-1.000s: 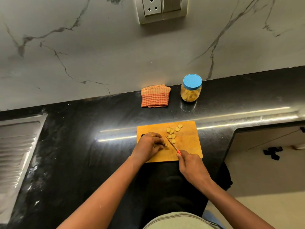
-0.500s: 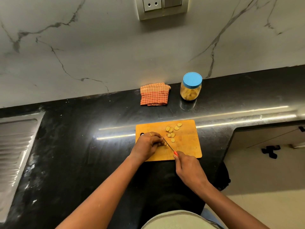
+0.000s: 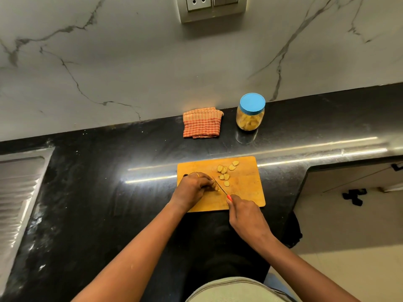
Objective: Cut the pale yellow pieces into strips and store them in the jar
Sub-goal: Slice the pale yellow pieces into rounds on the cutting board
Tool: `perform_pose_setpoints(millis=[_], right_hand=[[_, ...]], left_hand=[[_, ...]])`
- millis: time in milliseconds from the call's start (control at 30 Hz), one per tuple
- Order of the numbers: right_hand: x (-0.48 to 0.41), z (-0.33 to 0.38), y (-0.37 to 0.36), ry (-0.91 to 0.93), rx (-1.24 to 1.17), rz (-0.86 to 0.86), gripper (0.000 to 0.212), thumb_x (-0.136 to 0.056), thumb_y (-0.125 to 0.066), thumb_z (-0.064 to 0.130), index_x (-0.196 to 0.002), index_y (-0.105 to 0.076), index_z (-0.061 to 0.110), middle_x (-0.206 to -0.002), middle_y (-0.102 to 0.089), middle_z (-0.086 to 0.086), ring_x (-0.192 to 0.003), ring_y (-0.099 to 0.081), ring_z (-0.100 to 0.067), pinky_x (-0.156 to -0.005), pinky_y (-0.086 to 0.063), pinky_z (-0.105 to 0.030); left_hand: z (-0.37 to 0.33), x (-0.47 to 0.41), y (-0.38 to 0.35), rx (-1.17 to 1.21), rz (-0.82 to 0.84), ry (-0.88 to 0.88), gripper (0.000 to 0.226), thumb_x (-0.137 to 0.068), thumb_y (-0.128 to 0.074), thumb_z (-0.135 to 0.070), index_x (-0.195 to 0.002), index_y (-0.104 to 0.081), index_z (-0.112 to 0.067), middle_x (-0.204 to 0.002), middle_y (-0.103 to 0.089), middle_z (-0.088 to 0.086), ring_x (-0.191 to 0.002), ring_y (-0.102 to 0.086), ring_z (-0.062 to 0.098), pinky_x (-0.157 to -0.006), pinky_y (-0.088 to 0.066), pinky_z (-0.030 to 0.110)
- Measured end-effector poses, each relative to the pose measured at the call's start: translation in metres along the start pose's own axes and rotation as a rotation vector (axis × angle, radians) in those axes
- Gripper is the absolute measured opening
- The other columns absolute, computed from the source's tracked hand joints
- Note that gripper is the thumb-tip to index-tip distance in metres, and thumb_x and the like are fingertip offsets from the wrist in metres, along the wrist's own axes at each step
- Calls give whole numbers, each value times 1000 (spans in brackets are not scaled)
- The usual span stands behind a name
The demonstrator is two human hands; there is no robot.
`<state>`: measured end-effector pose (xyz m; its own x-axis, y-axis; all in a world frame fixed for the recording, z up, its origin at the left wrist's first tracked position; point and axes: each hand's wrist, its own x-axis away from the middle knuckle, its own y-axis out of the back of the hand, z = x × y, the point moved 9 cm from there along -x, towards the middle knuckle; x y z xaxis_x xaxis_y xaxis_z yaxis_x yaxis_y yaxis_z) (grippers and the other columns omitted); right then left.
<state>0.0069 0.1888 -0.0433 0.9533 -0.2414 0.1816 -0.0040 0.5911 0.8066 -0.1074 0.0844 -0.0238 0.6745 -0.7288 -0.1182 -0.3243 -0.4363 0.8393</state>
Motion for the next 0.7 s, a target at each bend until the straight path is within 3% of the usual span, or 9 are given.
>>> perform_pose_setpoints(millis=[267,433,700], right_hand=[[1,-1,-3,5,-7,20,36,-103,-38,35,-126,-58,16,-78,-63,0,-63,-59,-12,-55,-50,-27],[3,-1,-4,19,-2,18,34,-103,-39,34,-123,-58,15,-75,-62,1,-60,-57,-11,-50,-43,-22],[-15,3,-8,25,-4,43,34,-103,-37,34,-122,-59,15,-80,-65,-4,-65,-61,-17,-61,-55,-33]], left_hand=[[-2,-1,1,3,-5,-17,20,-70,-80,3,-87,-78,-7,-89,-74,7,-82,-70,22,-80,-53,25],[-3,-2,-1,-32,10,-48,22,-69,-82,2,-87,-78,-9,-88,-74,5,-82,-70,22,-76,-57,28],[-7,-3,0,-68,-6,-92,20,-67,-83,1,-83,-78,-9,-85,-74,4,-78,-70,21,-71,-55,24]])
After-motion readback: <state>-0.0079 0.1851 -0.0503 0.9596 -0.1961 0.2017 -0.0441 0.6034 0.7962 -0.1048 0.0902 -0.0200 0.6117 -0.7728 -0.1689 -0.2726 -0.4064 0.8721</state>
